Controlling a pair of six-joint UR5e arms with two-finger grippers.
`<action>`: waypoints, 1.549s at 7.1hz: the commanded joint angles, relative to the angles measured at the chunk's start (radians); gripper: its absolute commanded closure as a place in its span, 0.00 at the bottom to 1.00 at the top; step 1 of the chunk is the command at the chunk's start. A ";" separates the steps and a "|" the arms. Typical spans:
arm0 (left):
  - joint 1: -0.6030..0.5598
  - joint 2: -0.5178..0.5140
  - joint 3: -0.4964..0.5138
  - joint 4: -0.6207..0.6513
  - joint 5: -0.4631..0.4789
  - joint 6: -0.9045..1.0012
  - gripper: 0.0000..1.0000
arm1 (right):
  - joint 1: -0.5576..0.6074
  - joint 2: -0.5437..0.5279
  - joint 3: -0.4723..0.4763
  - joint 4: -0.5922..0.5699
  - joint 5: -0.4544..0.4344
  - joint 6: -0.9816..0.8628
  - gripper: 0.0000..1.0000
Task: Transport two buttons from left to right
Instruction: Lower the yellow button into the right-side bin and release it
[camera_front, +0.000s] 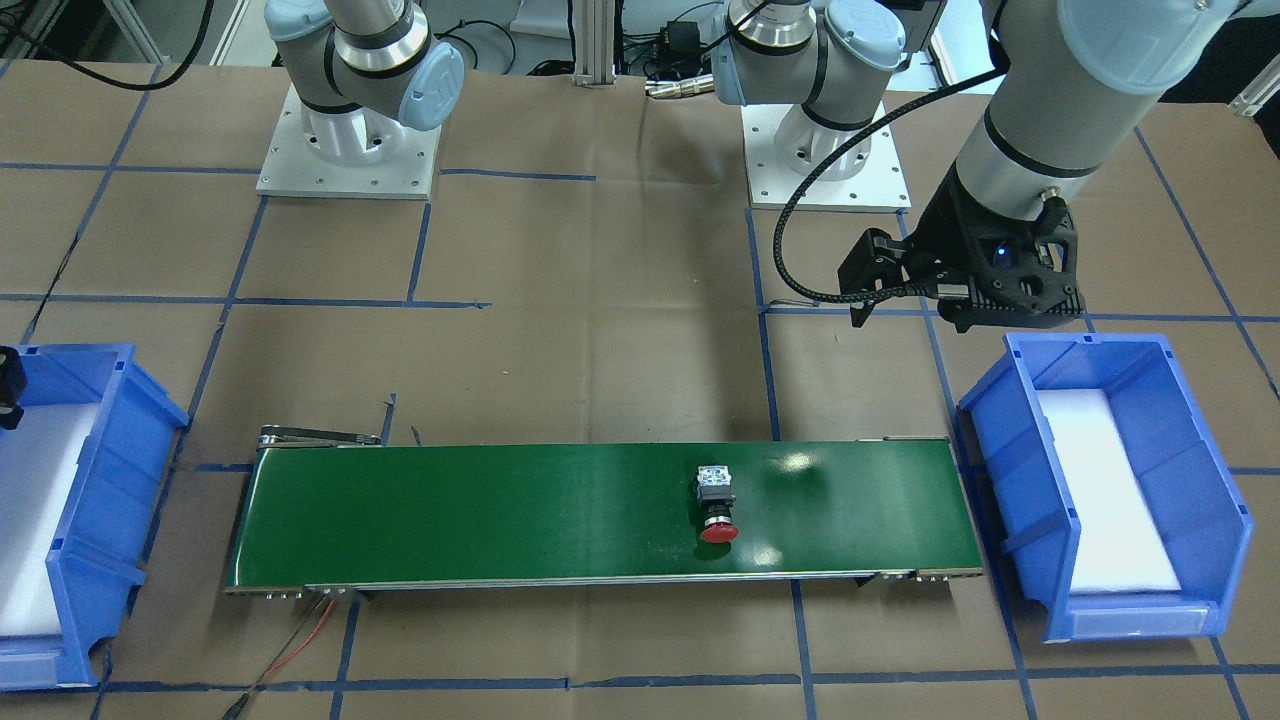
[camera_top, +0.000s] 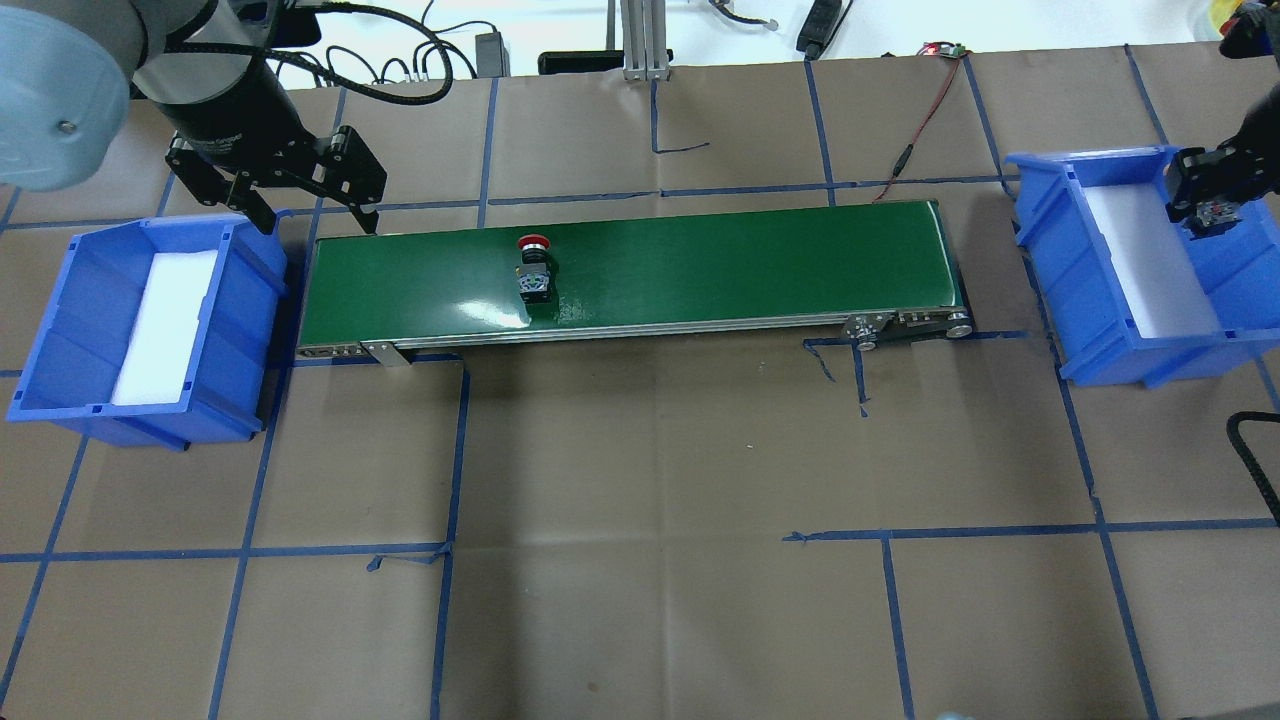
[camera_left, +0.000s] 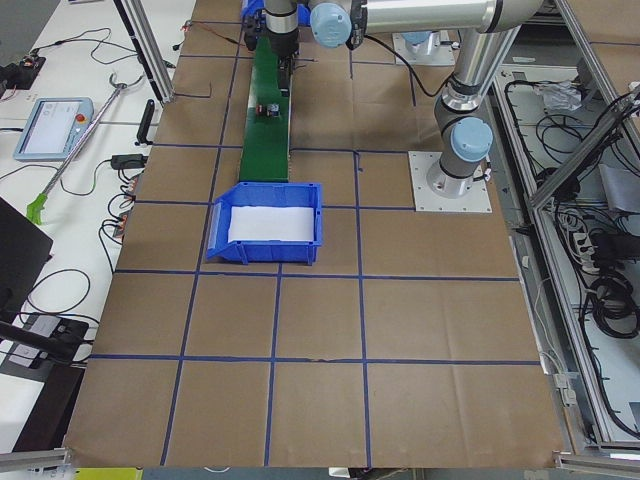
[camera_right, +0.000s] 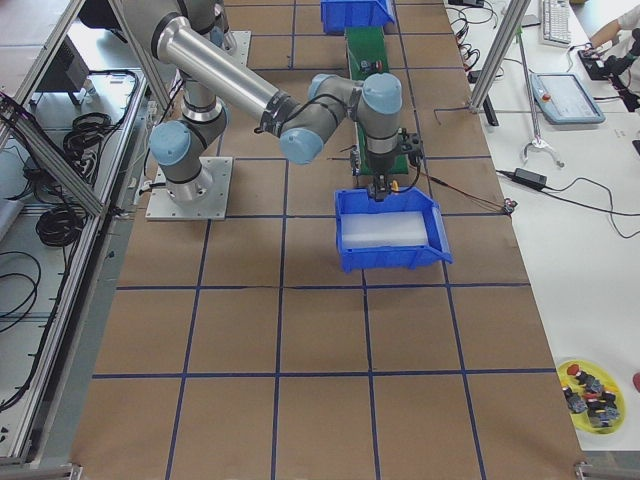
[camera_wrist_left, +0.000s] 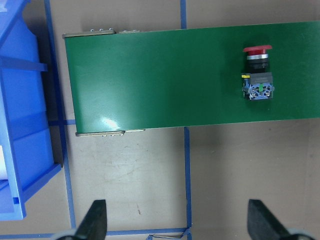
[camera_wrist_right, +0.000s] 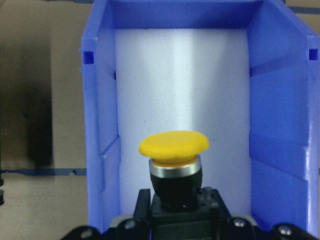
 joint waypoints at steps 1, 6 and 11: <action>0.001 0.000 0.000 0.000 0.000 0.000 0.00 | -0.028 0.081 0.068 -0.121 -0.004 -0.009 0.97; 0.001 0.000 0.000 0.000 0.000 0.000 0.00 | -0.051 0.152 0.102 -0.113 -0.027 -0.008 0.94; 0.001 0.000 -0.001 0.000 0.000 0.000 0.00 | -0.050 0.163 0.093 -0.112 -0.038 -0.002 0.00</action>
